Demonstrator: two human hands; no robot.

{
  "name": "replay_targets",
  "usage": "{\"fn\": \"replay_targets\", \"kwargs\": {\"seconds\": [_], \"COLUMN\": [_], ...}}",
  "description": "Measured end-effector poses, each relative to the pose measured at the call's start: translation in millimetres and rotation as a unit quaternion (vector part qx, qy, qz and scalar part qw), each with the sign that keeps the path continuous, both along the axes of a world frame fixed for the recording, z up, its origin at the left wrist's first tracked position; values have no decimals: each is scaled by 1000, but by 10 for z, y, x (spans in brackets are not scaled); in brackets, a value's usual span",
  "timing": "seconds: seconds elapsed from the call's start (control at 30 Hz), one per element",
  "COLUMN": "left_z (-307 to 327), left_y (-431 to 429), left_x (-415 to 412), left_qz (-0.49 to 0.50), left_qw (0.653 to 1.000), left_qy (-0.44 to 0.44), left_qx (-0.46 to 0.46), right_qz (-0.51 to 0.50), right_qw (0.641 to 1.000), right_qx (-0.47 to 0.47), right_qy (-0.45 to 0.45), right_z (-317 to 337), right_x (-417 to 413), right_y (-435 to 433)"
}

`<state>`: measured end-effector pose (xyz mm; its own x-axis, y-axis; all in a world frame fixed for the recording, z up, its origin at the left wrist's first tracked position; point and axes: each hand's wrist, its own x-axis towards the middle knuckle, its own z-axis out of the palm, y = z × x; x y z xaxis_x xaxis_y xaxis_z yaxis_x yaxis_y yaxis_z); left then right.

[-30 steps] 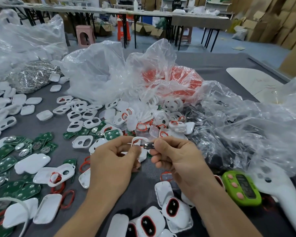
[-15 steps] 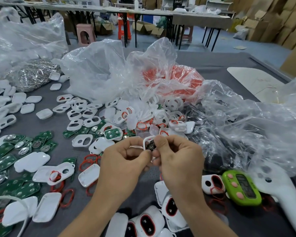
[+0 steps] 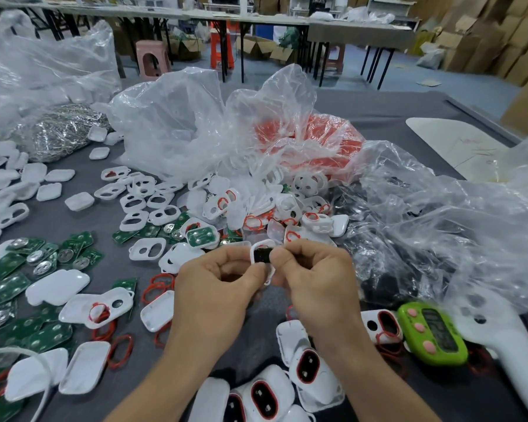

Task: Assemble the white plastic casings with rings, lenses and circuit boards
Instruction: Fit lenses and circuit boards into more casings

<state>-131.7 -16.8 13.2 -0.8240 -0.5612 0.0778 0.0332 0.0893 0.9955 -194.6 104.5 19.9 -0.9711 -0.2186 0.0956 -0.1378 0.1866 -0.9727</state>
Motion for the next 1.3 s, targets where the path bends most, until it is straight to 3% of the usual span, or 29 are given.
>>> {"fn": "replay_targets", "kwargs": {"seconds": [0.27,0.37,0.53,1.07,1.3], "left_z": [14,31,49,34,43], "left_y": [-27,-37,-39,-23,-68], "left_x": [31,28,24,48,19], "left_qz": [-11,-14,-49,-15,23], "left_qw": [999,998,996,996,996], "left_qy": [-1,4,-22,-32,-18], "left_qx": [43,57,77,-80,-88], "right_qz": [-49,-68,53,43,123], "right_qw": [984,986,996,999,992], "right_qx": [111,100,54,22,8], "right_qy": [131,111,57,3,-25], "right_z": [-24,5,54,122,144], "right_x": [96,66,32,52,59], "right_y": [-71,-26,39,49,48]}}
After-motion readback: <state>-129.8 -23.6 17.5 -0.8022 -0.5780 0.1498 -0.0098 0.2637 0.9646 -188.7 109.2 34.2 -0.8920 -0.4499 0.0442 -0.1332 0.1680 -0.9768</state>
